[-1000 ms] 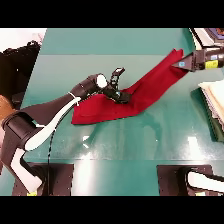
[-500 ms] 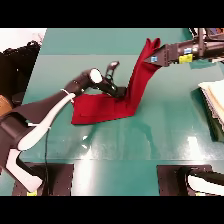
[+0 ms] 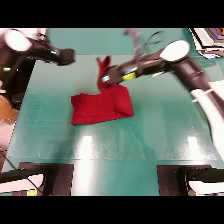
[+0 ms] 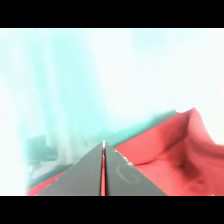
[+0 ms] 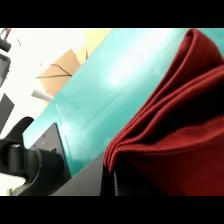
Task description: Fold the shirts.
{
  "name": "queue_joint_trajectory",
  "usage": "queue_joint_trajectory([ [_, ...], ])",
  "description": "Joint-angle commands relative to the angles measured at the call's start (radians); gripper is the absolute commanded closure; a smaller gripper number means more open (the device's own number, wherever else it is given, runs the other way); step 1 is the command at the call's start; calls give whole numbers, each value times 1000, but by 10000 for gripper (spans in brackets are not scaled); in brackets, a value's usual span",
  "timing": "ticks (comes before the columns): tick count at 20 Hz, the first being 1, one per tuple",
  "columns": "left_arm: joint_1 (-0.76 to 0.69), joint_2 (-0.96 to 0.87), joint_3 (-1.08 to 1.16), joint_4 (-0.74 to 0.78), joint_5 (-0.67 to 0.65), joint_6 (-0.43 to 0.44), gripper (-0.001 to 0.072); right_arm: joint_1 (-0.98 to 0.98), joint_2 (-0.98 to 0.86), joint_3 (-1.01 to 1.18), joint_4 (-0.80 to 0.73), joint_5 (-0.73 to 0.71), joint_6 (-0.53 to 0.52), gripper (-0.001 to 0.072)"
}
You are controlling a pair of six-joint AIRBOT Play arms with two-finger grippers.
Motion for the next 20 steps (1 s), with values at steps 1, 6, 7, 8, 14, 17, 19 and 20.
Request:
queue_joint_trajectory([
  [1,119,117,0,50,-63,3,682,163,-134,2,-1,-184,-52,570],
  [6,138,134,0,46,-76,3,682,142,-159,1,-22,-48,-55,350],
  [7,138,134,0,44,-81,3,682,105,-141,-7,-46,1,-55,377],
  [8,138,134,0,42,-89,3,682,60,-111,-38,-72,23,-47,377],
  [14,135,134,-1,32,-123,21,682,-285,85,-406,-186,4,2,239],
  [17,135,134,-1,30,-113,22,682,-409,76,-495,-185,4,5,61],
  [19,135,134,-1,30,-100,22,682,-437,32,-504,-163,15,5,63],
  [20,135,134,-1,31,-94,23,682,-436,6,-504,-126,13,5,63],
])
